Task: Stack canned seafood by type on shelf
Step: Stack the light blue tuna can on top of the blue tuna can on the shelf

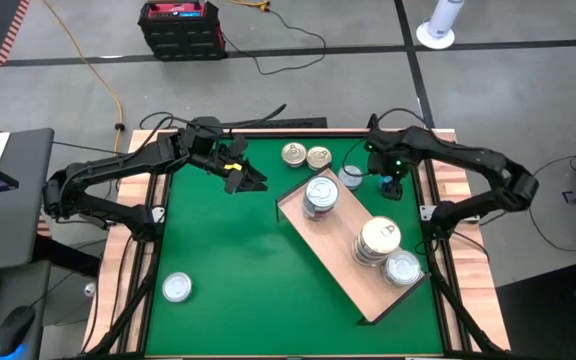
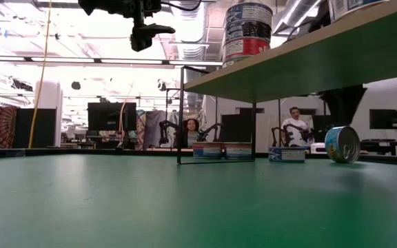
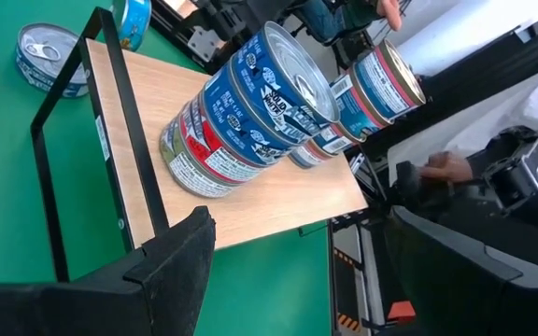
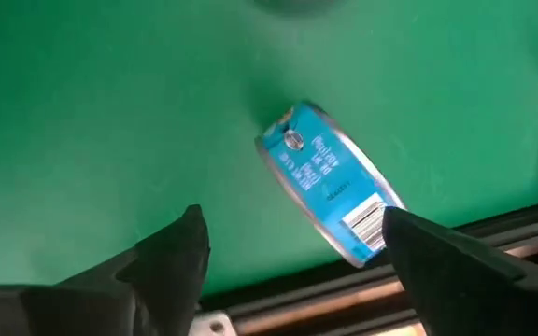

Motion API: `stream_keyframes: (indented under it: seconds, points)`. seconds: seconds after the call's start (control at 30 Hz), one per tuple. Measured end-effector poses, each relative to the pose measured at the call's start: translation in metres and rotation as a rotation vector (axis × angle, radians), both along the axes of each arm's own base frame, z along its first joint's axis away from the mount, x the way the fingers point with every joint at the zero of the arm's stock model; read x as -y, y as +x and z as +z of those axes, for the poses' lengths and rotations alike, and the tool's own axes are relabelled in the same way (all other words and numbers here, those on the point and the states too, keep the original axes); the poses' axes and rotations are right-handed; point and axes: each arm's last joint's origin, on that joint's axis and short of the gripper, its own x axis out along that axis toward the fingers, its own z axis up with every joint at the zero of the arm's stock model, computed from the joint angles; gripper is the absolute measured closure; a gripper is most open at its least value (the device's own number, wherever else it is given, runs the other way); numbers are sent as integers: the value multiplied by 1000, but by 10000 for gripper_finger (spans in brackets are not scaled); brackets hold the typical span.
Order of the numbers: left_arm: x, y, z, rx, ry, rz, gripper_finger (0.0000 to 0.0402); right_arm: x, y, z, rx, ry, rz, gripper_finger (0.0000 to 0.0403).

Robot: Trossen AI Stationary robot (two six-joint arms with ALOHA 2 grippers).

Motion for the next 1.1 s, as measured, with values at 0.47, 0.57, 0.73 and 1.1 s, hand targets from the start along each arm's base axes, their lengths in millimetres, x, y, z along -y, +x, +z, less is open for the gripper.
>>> stream_keyframes:
  seconds: [0.47, 0.57, 0.73, 1.1]
  points:
    - [0, 0, 0, -2, -6, 2, 100, 11, 10, -6, -147, -4, 227, 75]
    - [0, 0, 0, -2, -5, 0, 100, 13, 11, -6, -137, 1, 269, 75]
    - [0, 0, 0, -1, -5, 0, 100, 19, 8, -8, -58, 45, 250, 75]
    - [0, 0, 0, -2, -5, -1, 100, 24, 3, -18, -43, 64, 383, 82]
